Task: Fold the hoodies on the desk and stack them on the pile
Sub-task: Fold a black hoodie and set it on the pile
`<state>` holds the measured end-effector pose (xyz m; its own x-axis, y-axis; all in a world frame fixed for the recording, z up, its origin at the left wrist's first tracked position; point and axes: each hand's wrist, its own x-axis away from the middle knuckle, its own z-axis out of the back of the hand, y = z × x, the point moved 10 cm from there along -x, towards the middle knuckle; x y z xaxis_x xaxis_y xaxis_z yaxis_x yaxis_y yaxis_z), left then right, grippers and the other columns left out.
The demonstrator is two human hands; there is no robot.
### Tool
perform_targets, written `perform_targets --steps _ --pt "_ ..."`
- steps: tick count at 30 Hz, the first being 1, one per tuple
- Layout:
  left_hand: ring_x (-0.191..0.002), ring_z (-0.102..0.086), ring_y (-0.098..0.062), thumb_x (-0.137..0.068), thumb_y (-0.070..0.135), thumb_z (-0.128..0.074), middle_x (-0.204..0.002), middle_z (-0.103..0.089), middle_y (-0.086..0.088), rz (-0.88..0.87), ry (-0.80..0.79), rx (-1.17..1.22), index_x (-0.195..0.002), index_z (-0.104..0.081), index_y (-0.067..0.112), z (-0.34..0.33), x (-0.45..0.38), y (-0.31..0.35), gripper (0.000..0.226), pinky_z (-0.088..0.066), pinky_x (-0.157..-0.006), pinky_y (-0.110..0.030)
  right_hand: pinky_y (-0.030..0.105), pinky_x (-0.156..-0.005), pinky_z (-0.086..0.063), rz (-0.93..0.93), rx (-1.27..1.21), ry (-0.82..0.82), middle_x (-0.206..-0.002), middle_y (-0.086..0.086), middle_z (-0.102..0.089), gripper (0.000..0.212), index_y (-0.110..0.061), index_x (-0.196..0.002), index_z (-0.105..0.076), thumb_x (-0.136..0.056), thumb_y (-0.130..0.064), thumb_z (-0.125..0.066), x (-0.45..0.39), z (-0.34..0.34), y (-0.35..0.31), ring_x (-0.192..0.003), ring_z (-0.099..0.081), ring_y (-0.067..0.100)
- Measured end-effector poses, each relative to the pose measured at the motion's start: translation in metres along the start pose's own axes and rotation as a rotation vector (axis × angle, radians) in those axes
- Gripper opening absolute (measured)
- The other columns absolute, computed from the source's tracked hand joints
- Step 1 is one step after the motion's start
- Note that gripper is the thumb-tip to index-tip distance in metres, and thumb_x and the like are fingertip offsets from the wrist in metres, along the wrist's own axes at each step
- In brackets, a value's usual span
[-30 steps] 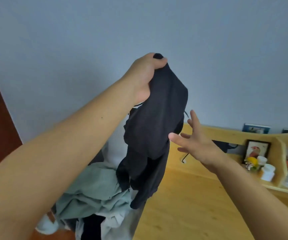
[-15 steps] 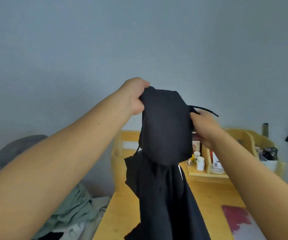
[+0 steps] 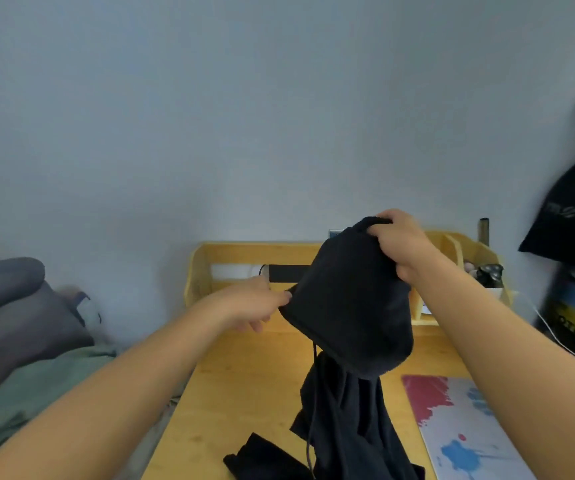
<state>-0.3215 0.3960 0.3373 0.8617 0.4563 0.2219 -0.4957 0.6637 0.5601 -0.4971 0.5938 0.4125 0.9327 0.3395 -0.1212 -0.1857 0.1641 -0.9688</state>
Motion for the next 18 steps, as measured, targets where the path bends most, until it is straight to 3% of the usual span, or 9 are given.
perform_targets --steps 2,3,5,9,11,12,15,16,18 --pt "-0.143 -0.042 -0.022 -0.093 0.035 -0.072 -0.164 -0.029 -0.001 -0.216 -0.025 -0.136 -0.16 -0.015 0.028 -0.014 -0.002 0.013 0.089 -0.041 -0.115 -0.039 0.034 -0.072 -0.054 0.08 0.101 -0.065 -0.102 0.008 -0.069 0.019 -0.019 -0.107 -0.065 -0.092 -0.01 -0.058 0.001 -0.01 -0.013 -0.094 -0.066 0.025" --pt "-0.15 -0.027 -0.016 -0.088 0.031 -0.079 -0.168 -0.012 0.01 -0.329 -0.076 -0.101 -0.161 -0.003 0.035 -0.024 0.002 0.024 0.105 -0.032 -0.121 -0.038 0.034 -0.074 -0.055 0.115 0.133 -0.093 -0.101 0.006 -0.07 0.018 -0.02 -0.105 -0.066 -0.091 -0.011 -0.058 0.002 -0.013 -0.022 -0.092 -0.066 0.023" --pt "-0.146 -0.025 -0.005 -0.082 0.03 -0.085 -0.162 -0.017 0.02 -0.47 -0.126 0.016 -0.16 -0.005 0.039 -0.039 0.008 0.045 0.113 -0.03 -0.12 -0.033 0.032 -0.072 -0.053 0.17 0.133 -0.171 -0.095 0.003 -0.07 0.017 -0.018 -0.102 -0.068 -0.091 -0.01 -0.058 0.006 -0.018 -0.041 -0.084 -0.065 0.019" --pt "-0.116 -0.058 -0.007 -0.095 0.04 -0.07 -0.128 -0.06 0.017 -0.494 0.017 0.184 -0.139 -0.05 0.033 -0.028 -0.011 0.069 0.049 -0.049 -0.1 -0.028 0.031 -0.072 -0.052 0.254 -0.16 -0.355 -0.092 0.007 -0.068 0.015 -0.011 -0.105 -0.066 -0.096 -0.004 -0.056 0.009 -0.024 -0.072 -0.082 -0.064 0.018" --pt "-0.096 -0.068 -0.021 -0.1 0.041 -0.058 -0.107 -0.072 0.002 -0.412 0.243 0.174 -0.112 -0.066 0.024 0.003 -0.024 0.074 0.022 -0.058 -0.084 -0.039 0.031 -0.081 -0.055 0.219 -0.445 -0.316 -0.104 0.005 -0.069 0.018 -0.013 -0.116 -0.062 -0.102 -0.008 -0.052 0.0 -0.012 -0.063 -0.093 -0.066 0.018" --pt "-0.086 -0.07 -0.031 -0.1 0.035 -0.054 -0.096 -0.073 -0.008 -0.342 0.336 0.222 -0.1 -0.067 0.015 0.018 -0.028 0.074 0.024 -0.06 -0.073 -0.042 0.033 -0.089 -0.055 0.178 -0.547 -0.253 -0.116 0.002 -0.068 0.022 -0.016 -0.125 -0.058 -0.104 -0.014 -0.051 -0.006 -0.004 -0.047 -0.104 -0.066 0.018" --pt "-0.067 -0.066 -0.032 -0.097 0.018 -0.051 -0.082 -0.067 -0.013 -0.115 0.301 0.623 -0.096 -0.064 0.007 0.027 -0.038 0.063 0.018 -0.052 -0.047 -0.032 0.039 -0.107 -0.048 0.081 -0.388 0.019 -0.138 -0.006 -0.057 0.04 -0.029 -0.143 -0.048 -0.104 -0.038 -0.052 0.008 0.012 0.033 -0.129 -0.055 0.015" --pt "-0.069 -0.065 -0.028 -0.098 0.017 -0.053 -0.084 -0.067 -0.011 -0.061 0.265 0.747 -0.099 -0.063 0.01 0.025 -0.039 0.06 0.012 -0.051 -0.047 -0.03 0.042 -0.109 -0.047 0.084 -0.283 0.012 -0.142 -0.009 -0.053 0.05 -0.035 -0.146 -0.044 -0.099 -0.049 -0.054 0.025 0.005 0.057 -0.131 -0.052 0.013" --pt "-0.082 -0.068 -0.027 -0.1 0.017 -0.055 -0.099 -0.069 -0.011 -0.007 0.213 0.949 -0.109 -0.06 0.014 0.022 -0.039 0.06 0.01 -0.057 -0.055 -0.036 0.047 -0.112 -0.043 0.072 -0.194 -0.191 -0.152 -0.017 -0.042 0.079 -0.045 -0.152 -0.032 -0.084 -0.069 -0.064 0.068 -0.036 0.092 -0.135 -0.046 0.01"
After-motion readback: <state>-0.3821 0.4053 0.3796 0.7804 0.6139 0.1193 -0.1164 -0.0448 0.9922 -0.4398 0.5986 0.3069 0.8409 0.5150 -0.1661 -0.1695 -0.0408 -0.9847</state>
